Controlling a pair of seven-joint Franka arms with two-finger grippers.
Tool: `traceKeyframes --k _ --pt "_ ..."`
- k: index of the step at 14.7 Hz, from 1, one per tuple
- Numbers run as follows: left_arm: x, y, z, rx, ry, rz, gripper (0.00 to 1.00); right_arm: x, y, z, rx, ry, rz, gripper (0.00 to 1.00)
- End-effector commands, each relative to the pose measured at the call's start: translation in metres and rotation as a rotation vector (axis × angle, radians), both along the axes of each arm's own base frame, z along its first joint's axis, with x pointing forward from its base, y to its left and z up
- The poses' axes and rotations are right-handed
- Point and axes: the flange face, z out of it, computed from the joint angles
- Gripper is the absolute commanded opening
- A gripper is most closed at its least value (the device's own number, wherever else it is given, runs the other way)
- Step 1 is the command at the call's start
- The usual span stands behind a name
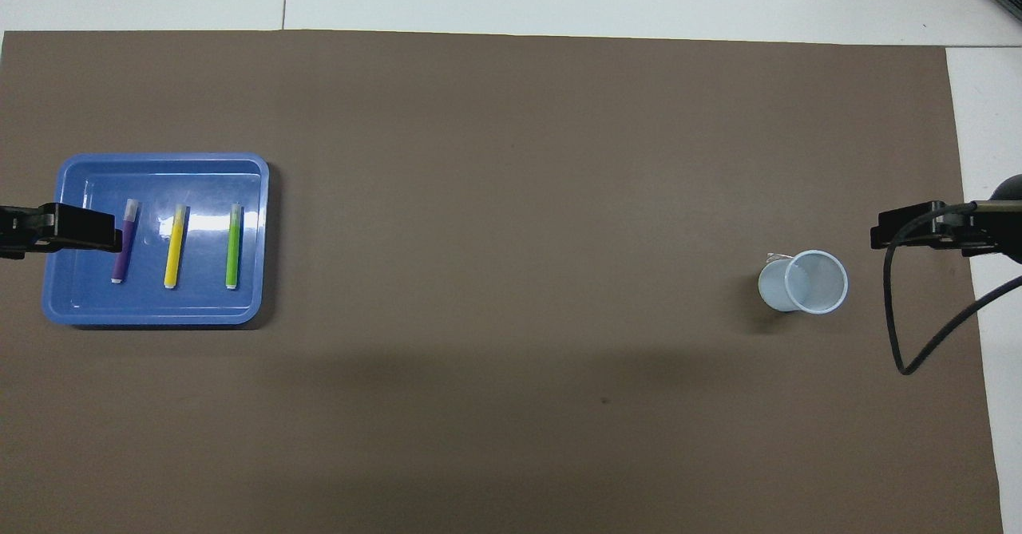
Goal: Transfer and insert pens with both arms
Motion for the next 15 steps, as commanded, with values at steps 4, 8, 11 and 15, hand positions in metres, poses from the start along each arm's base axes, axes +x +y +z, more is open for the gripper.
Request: traceKeyframes --k 4,8,11,15 --pt "0.002 -0.003 0.003 -0.013 -0.01 -0.007 1.0 -0.002 0.0 0.002 0.003 -0.016 0.013 1.0" --pt "0.006 -0.011 0.006 -0.015 -0.044 -0.016 1.0 -0.002 -0.003 0.002 0.003 -0.013 0.007 1.0" --pt "0.008 -0.011 0.006 -0.016 -0.056 -0.016 1.0 -0.002 -0.005 0.002 0.002 -0.016 0.004 1.0" --pt "0.008 -0.01 -0.004 -0.016 -0.068 -0.021 1.0 -0.002 -0.002 0.002 0.003 -0.015 0.009 1.0"
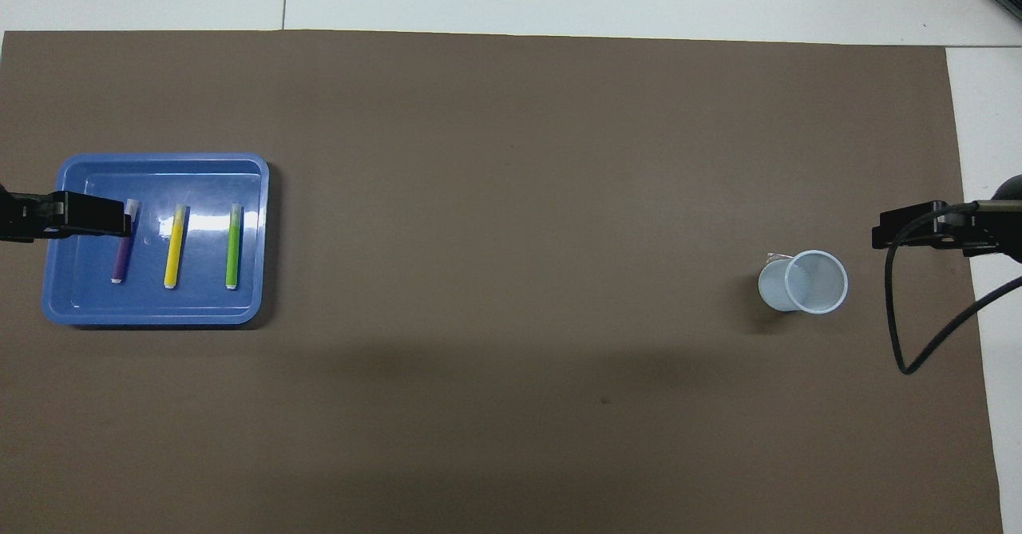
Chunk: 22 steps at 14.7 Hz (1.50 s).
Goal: Transfer and insert pens with both arms
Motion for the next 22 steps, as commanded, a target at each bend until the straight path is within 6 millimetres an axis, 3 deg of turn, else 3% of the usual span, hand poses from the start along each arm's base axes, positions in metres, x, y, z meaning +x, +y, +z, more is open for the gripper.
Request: traceKeyframes --k 1,4,6,13,17,20,22 --pt "0.002 0.004 -0.01 -0.01 -0.017 0.002 1.0 -0.002 -0.002 0.002 0.002 -0.015 0.009 1.0" --pt "0.001 0.011 -0.023 -0.009 0.006 0.007 1.0 -0.002 -0.003 0.002 0.002 -0.015 0.008 1.0" --pt "0.001 0.022 -0.048 -0.01 0.036 0.021 1.0 -0.002 -0.003 0.002 0.002 -0.015 0.008 1.0" --pt "0.021 0.016 -0.122 -0.008 0.079 -0.001 1.0 -0.002 -0.001 0.002 0.002 -0.013 0.011 1.0" --pt "0.033 0.015 -0.16 -0.012 0.07 -0.01 0.99 -0.007 0.002 0.009 0.002 -0.022 0.02 1.0" --pt "0.045 0.015 -0.183 -0.013 0.062 -0.013 0.99 -0.02 0.008 0.028 0.0 -0.051 0.028 1.0" --pt "0.051 0.017 -0.196 -0.013 0.046 -0.01 0.99 -0.022 0.001 0.029 0.032 -0.054 0.007 1.0"
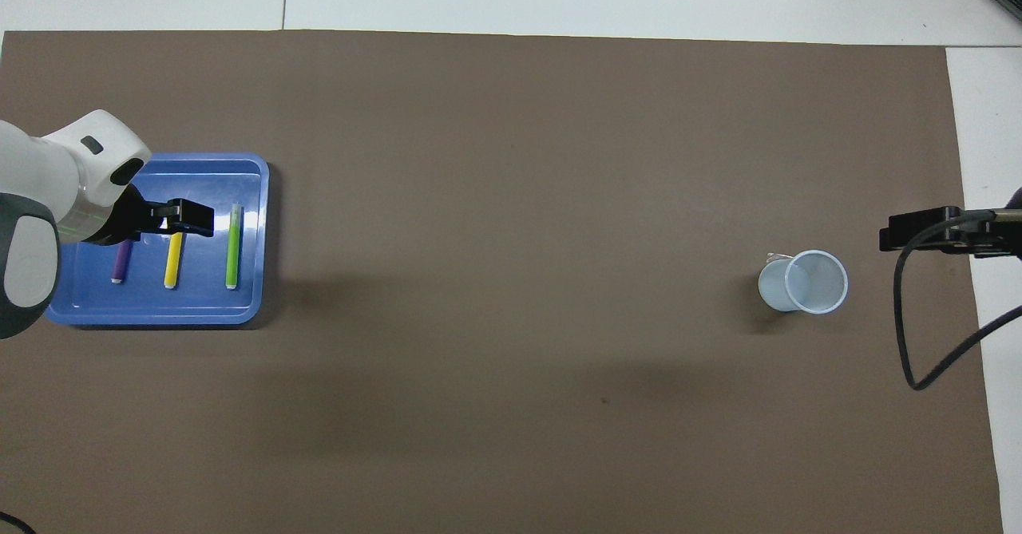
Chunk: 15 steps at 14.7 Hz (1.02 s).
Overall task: Transfer and insert pens with both arms
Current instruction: 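Lower the left gripper onto the green pen in the blue tray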
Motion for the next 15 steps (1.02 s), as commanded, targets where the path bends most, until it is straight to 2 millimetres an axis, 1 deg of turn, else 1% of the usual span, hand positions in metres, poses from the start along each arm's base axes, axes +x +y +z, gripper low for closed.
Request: traceKeyframes --k 1,2,3,4,5,6,7,9,11,13,15 --pt "0.007 0.005 -0.02 -0.012 -0.022 -0.014 0.99 -0.012 -0.004 0.001 0.038 0.002 -0.001 1.0" --pt "0.009 0.006 -0.028 -0.011 -0.017 -0.018 0.99 -0.014 -0.001 0.001 0.05 0.005 0.005 1.0" --pt "0.013 0.006 -0.038 -0.011 -0.013 -0.029 0.99 -0.016 0.0 -0.003 0.093 0.025 0.005 1.0" --pt "0.016 0.006 -0.047 -0.011 -0.015 -0.037 0.99 -0.019 0.006 -0.003 0.129 0.037 0.009 1.0" --pt "0.02 0.006 -0.056 -0.01 -0.015 -0.04 0.99 -0.022 0.008 -0.003 0.128 0.052 0.019 1.0" --pt "0.022 0.006 -0.063 -0.01 -0.018 -0.039 0.98 -0.024 0.01 -0.007 0.129 0.069 0.025 1.0" --pt "0.026 0.005 -0.073 -0.01 -0.018 -0.04 0.97 -0.025 0.012 -0.006 0.129 0.059 0.027 1.0" --pt "0.031 0.006 -0.087 -0.009 -0.024 -0.047 0.97 -0.02 0.01 -0.006 0.135 0.028 0.032 1.0" --pt "0.035 0.006 -0.101 -0.009 -0.023 -0.052 0.96 -0.015 0.012 -0.009 0.14 -0.011 0.08 1.0" --pt "0.04 0.007 -0.116 -0.008 -0.037 -0.054 0.96 -0.017 0.019 -0.009 0.172 -0.005 0.112 1.0" --pt "0.043 0.012 -0.125 -0.007 -0.043 -0.061 0.95 -0.021 0.027 -0.015 0.177 0.005 0.134 1.0"
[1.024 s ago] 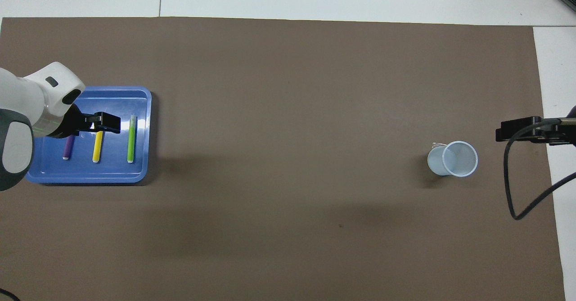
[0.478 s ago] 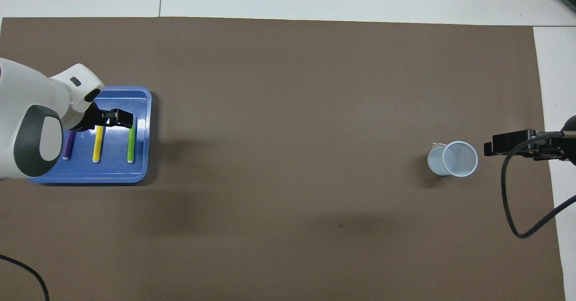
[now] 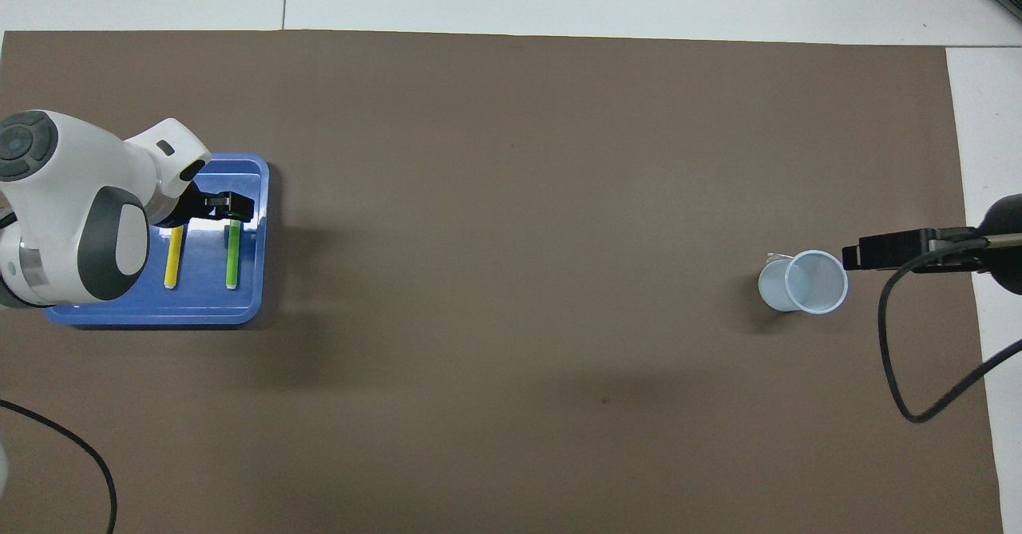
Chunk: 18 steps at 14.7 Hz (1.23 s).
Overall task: Transfer and insert pens with both arms
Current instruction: 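Lower the left gripper onto the green pen in the blue tray, then lift the green pen with the left gripper while the right gripper approaches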
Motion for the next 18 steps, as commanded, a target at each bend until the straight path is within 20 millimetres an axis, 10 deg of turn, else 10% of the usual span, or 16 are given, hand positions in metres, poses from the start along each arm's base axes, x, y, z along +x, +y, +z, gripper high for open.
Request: traceKeyframes --k 1,9,18 --pt "0.004 0.012 -0.012 -0.009 -0.019 -0.013 0.95 -0.011 0.007 -0.005 0.028 -0.028 0.043 1.0" --pt "0.008 0.014 -0.029 -0.007 -0.03 -0.021 0.89 0.0 0.038 -0.053 0.012 -0.132 0.228 1.0" --pt "0.003 0.006 -0.044 -0.006 -0.044 -0.03 0.6 0.009 0.078 -0.066 0.108 -0.105 0.085 1.0"
